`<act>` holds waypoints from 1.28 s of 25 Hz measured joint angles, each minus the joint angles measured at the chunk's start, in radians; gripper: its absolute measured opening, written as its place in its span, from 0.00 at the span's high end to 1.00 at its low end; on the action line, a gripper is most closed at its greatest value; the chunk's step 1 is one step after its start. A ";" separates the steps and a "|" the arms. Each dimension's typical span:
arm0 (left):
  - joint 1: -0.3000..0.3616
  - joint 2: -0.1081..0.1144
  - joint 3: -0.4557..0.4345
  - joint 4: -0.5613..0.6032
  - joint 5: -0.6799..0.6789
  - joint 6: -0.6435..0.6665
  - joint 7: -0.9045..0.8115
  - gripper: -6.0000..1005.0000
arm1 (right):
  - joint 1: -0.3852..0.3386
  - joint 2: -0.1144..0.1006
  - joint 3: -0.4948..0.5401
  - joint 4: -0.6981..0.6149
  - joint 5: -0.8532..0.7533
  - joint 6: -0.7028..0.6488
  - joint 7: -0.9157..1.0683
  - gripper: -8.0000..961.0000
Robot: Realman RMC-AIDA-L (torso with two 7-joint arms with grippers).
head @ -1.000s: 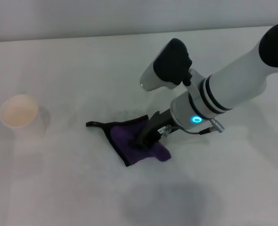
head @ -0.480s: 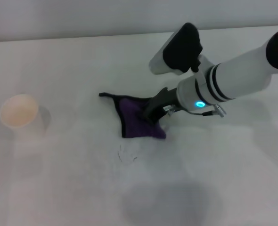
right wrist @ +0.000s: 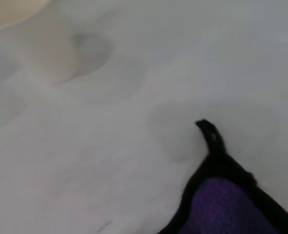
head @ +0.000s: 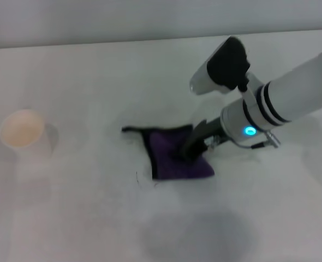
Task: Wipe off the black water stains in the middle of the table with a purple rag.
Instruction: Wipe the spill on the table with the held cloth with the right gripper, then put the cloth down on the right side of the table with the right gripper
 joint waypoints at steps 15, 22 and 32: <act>-0.001 0.000 0.000 0.000 -0.004 -0.007 0.000 0.13 | 0.003 0.015 -0.159 -0.010 0.310 -0.095 -0.248 0.91; 0.000 0.000 -0.002 0.000 -0.006 -0.009 -0.001 0.13 | 0.000 0.008 -0.183 -0.018 0.303 -0.213 -0.249 0.91; 0.000 0.001 -0.006 0.007 -0.009 -0.009 -0.002 0.13 | -0.049 -0.007 -0.046 -0.034 0.258 -0.251 -0.250 0.91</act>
